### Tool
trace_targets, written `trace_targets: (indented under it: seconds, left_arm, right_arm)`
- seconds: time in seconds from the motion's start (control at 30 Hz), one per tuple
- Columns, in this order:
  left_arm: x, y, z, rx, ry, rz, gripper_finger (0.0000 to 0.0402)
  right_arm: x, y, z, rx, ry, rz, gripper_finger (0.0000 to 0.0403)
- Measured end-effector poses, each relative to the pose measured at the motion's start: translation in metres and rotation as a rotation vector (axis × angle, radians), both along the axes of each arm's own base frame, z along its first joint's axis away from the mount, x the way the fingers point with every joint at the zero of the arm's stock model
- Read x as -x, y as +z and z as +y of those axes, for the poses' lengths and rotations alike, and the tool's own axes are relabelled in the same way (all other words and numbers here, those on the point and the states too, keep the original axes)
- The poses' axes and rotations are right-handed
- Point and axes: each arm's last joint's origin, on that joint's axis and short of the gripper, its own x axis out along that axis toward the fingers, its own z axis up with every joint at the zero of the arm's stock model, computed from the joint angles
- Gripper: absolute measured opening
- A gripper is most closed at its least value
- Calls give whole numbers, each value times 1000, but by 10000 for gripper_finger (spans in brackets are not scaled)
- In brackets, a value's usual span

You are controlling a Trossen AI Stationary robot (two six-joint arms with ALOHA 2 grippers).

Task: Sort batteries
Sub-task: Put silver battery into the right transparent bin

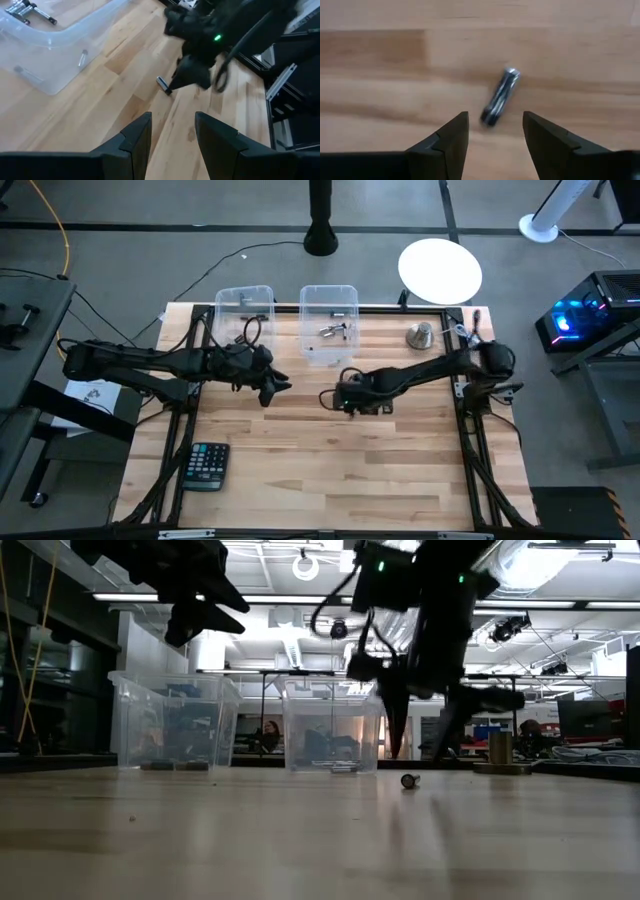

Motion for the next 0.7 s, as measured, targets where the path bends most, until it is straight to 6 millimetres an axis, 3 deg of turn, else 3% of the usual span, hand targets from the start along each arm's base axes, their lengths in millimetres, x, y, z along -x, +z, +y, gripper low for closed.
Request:
trace_targets:
  seconds: [0.13, 0.33, 0.43, 0.6, 0.7]
  left_arm:
    - [0, 0, 0, -24, -15, 2, 145]
    - [0, 0, 0, -28, -19, 3, 145]
    - [0, 0, 0, -35, -24, 5, 145]
    - [0, 0, 0, -35, -24, 4, 145]
    - [0, 0, 0, -34, -23, 3, 145]
  right_arm:
    - [-5, -24, -2, -3, -56, 68, 174]
    - [-7, -40, -8, 2, -82, 119, 161]
    - [-4, -42, -9, 13, -27, 163, 132]
    - [6, -37, -11, 70, 68, 248, 24]
    - [18, -25, -18, 131, 68, 301, 31]
